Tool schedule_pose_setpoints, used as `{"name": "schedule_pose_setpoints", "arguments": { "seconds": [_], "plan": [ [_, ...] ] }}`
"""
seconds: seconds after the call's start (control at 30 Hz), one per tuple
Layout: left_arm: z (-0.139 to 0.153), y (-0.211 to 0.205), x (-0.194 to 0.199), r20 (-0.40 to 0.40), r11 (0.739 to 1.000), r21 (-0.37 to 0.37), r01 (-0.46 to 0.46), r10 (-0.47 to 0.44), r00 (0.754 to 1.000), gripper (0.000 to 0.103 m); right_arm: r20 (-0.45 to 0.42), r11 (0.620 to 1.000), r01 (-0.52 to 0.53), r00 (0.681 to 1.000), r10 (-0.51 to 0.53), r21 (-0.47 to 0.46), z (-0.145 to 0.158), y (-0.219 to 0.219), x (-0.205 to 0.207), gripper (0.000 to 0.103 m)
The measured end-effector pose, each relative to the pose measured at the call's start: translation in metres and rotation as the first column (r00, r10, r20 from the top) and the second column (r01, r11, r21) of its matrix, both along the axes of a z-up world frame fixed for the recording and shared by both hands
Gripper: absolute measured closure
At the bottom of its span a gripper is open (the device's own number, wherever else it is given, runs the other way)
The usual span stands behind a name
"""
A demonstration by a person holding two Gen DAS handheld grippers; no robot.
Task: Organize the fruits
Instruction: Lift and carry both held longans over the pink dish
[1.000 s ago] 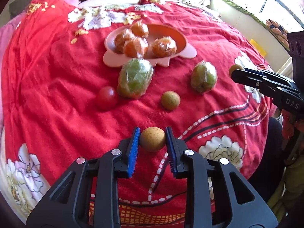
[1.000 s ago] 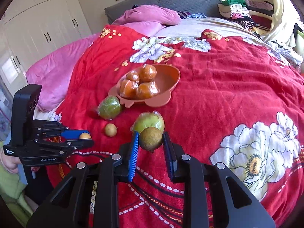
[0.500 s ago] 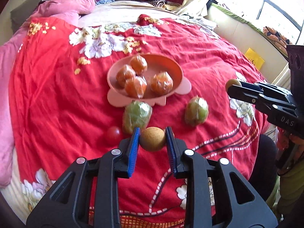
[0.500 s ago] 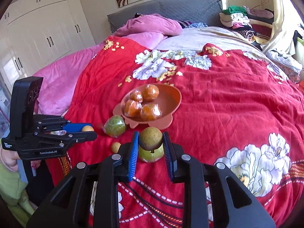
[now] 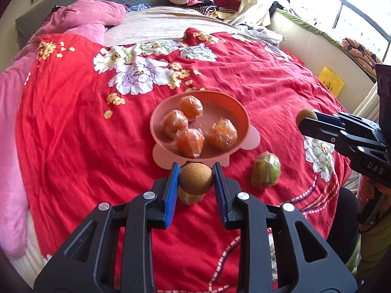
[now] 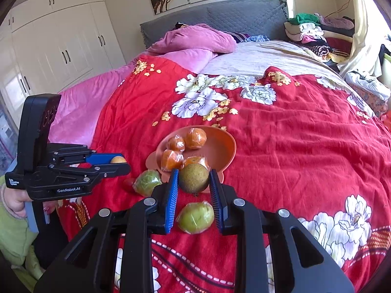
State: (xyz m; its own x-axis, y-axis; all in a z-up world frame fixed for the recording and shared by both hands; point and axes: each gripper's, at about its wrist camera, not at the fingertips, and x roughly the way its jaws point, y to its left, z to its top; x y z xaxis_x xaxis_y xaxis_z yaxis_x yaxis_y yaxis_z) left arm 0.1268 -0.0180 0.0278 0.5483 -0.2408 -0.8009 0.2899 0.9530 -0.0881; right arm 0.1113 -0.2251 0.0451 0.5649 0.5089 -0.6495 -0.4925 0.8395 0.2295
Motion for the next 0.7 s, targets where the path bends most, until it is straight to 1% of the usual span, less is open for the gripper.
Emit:
{"name": "schedule_pose_setpoints", "arguments": {
  "seconds": [0.3,0.7],
  "plan": [
    [-0.001,0.003,0.026,-0.005,1.000,0.006,-0.002,0.002,1.000,0.083,-0.004,1.000,0.007,1.000,-0.007,-0.001,-0.002,0.004,0.015,0.079],
    [-0.028,0.004,0.063,-0.045,0.999,0.051,-0.008,0.010,0.999,0.083,-0.018,1.000,0.012,1.000,-0.012,-0.014,-0.010,0.011,0.038,0.079]
  ]
}}
